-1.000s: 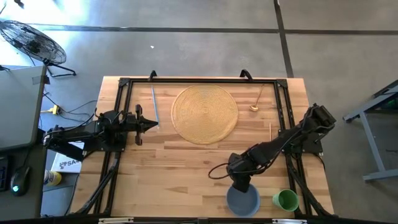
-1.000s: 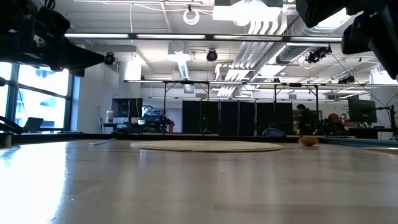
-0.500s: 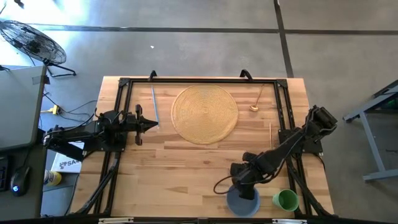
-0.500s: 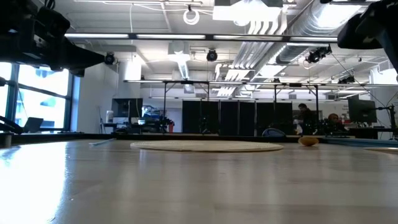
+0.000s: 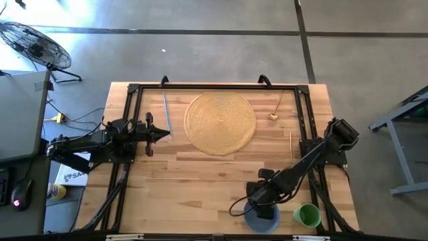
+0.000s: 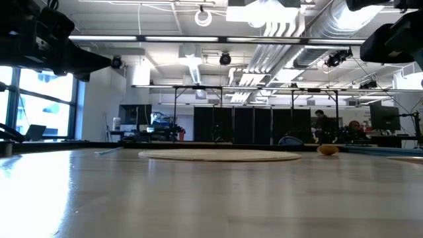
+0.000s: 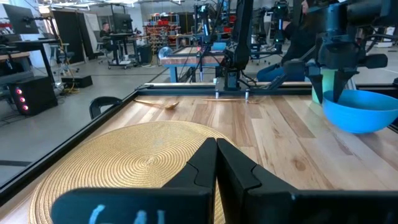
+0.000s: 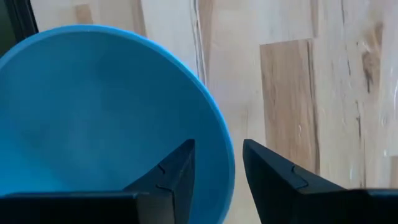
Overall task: Pick & Place Utensil
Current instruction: Put the blue bowl in the center of the brown mat
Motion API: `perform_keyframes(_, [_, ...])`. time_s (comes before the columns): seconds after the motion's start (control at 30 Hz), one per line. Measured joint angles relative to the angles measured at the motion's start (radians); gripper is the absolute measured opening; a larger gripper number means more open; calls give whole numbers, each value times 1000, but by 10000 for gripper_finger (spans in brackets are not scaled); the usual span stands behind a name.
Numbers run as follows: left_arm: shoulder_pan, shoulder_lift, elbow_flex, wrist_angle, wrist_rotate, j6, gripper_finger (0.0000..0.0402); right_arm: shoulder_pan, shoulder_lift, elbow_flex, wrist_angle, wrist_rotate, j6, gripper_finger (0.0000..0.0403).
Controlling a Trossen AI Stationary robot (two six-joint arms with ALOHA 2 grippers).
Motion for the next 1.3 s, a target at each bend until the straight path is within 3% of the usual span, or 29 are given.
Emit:
perform_keyframes(0.33, [0,0,0,0,0,0,1,0,0,0,-1,50,-12,129])
perform_keyframes(0.63, [0,0,0,0,0,0,1,0,0,0,0,32,-11,124])
perform_keyframes(1.3, [0,0,0,0,0,0,1,0,0,0,21,15,-12,13])
